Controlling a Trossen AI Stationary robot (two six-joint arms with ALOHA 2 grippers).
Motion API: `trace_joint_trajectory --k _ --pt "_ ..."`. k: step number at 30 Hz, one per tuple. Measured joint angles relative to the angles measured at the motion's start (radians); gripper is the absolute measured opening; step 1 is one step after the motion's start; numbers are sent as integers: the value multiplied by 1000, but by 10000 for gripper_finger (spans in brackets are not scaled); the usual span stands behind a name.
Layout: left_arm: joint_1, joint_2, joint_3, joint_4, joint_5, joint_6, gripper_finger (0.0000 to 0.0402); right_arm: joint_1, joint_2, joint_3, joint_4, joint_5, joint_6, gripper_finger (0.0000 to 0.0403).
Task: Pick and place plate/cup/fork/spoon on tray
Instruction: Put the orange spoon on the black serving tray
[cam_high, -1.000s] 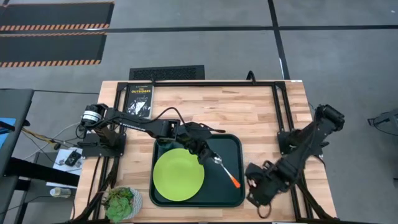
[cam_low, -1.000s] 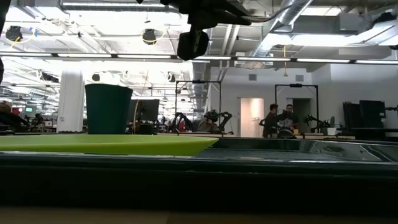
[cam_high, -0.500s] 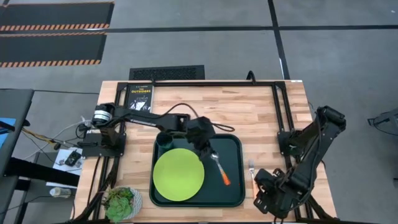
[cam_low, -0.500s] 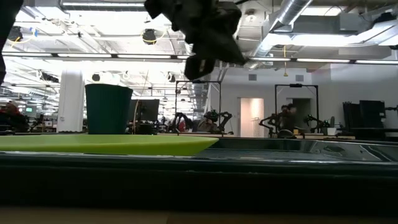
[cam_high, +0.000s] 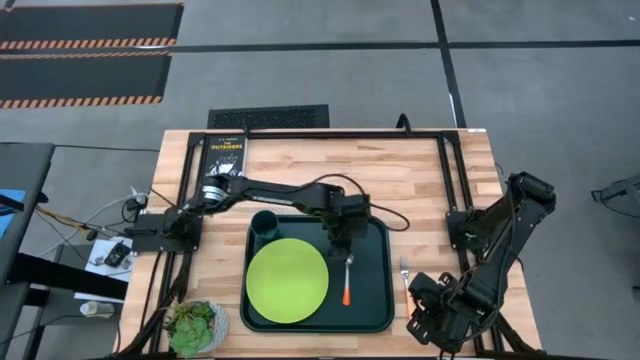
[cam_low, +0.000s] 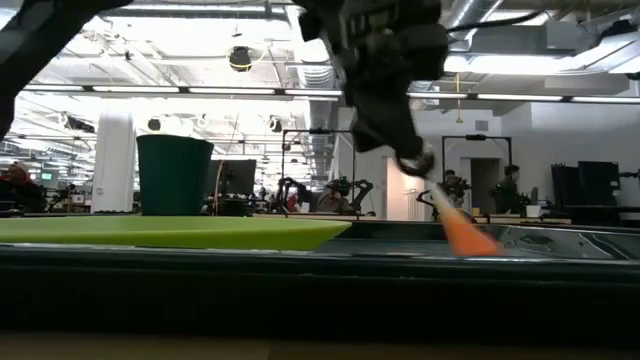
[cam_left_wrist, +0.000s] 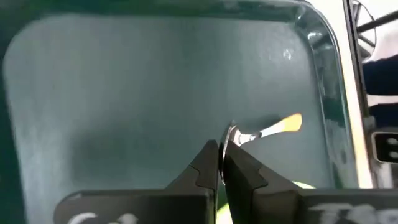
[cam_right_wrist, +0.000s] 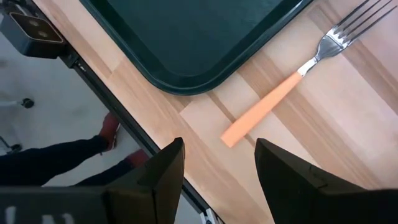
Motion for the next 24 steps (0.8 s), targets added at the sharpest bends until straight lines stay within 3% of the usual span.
trace_joint_trajectory --k 10,24 --pt "5 111 75 -17 -7 12 0 0 0 0 0 8 2 216" --pt "11 116 66 -11 -38 -6 2 0 0 0 -1 48 -1 216"
